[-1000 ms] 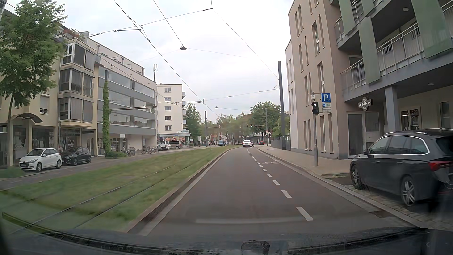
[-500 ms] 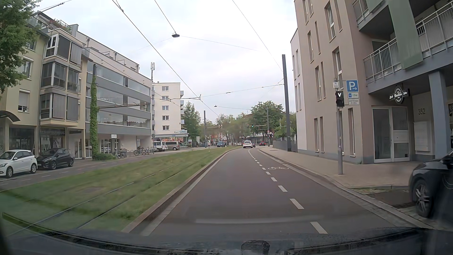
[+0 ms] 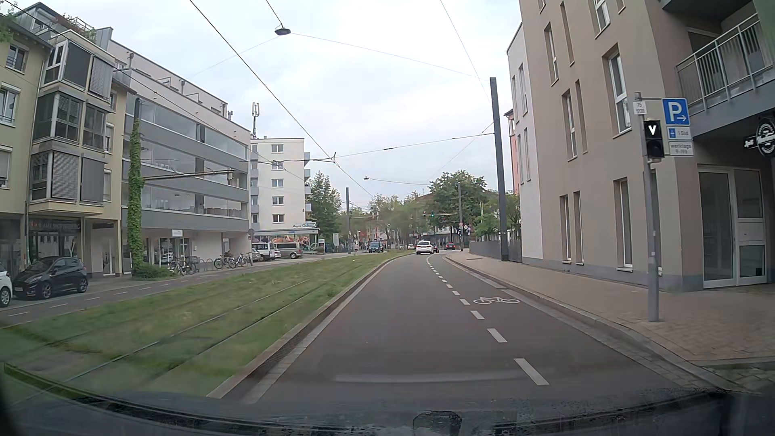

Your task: Follow the waypoints while adhering to traffic rules and regulations

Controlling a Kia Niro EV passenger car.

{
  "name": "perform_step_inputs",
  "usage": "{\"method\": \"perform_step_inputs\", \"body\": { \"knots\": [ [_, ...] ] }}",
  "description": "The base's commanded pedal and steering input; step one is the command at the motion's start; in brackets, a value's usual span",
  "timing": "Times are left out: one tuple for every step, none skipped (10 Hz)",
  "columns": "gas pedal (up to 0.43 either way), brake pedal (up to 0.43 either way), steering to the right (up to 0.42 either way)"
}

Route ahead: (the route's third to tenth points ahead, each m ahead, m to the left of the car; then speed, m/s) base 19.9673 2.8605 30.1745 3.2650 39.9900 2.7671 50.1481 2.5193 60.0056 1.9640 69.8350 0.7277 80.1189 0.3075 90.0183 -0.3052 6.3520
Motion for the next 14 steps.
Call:
{"method": "perform_step_inputs", "body": {
  "knots": [
    [0.067, 0.0, 0.001],
    [0.067, 0.0, 0.0],
    [0.067, 0.0, 0.001],
    [0.079, 0.0, 0.0],
    [0.098, 0.0, 0.001],
    [0.098, 0.0, 0.006],
    [0.098, 0.0, 0.006],
    [0.098, 0.0, 0.003],
    [0.098, 0.0, 0.003],
    [0.098, 0.0, 0.003],
    [0.098, 0.0, 0.003],
    [0.098, 0.0, 0.003],
    [0.098, 0.0, 0.002],
    [0.098, 0.0, 0.001]
  ]
}}
